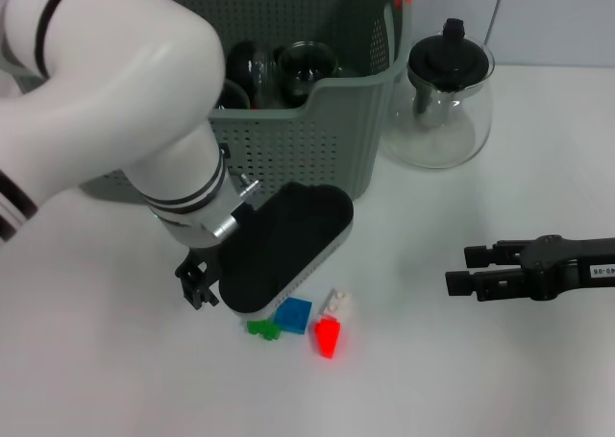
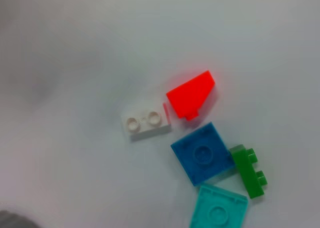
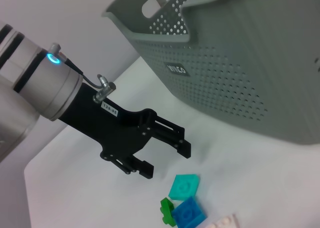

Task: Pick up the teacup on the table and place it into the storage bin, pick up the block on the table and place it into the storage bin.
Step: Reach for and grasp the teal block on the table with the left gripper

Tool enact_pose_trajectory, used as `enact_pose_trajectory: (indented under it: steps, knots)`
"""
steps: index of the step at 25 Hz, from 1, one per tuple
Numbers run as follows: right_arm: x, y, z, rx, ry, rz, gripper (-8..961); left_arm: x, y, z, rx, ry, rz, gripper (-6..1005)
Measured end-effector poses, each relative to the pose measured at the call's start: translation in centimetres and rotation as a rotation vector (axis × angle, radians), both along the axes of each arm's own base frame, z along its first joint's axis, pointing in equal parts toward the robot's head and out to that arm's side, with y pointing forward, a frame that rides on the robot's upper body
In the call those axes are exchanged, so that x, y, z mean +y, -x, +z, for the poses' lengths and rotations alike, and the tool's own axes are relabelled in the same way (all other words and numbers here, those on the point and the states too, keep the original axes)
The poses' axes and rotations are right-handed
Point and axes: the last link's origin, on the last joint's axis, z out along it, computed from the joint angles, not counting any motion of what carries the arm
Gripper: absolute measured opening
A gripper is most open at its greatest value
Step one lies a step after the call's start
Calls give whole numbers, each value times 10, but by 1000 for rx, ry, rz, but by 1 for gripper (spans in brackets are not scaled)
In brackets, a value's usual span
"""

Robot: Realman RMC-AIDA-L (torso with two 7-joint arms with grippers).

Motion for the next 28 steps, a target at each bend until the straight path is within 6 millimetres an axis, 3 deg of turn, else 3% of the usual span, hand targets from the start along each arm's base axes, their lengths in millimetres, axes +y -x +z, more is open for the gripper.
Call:
enact_pose_trajectory:
  steps: [7,20,26,28]
  knots:
    - [-2,-3,-2,-2,-8,-5,880,0,2,-16,45,43,-45,873]
    - [-1,-5,0,0,-35,0,881,0,-1,-26,89,83,-68,871]
    - [0,-6,1,-3,-42,-1,881,0,-3,-30,100,98,-78,792]
    - [0,-6,1,-3,-43,-2,881,0,-5,-31,98,104,-79,704]
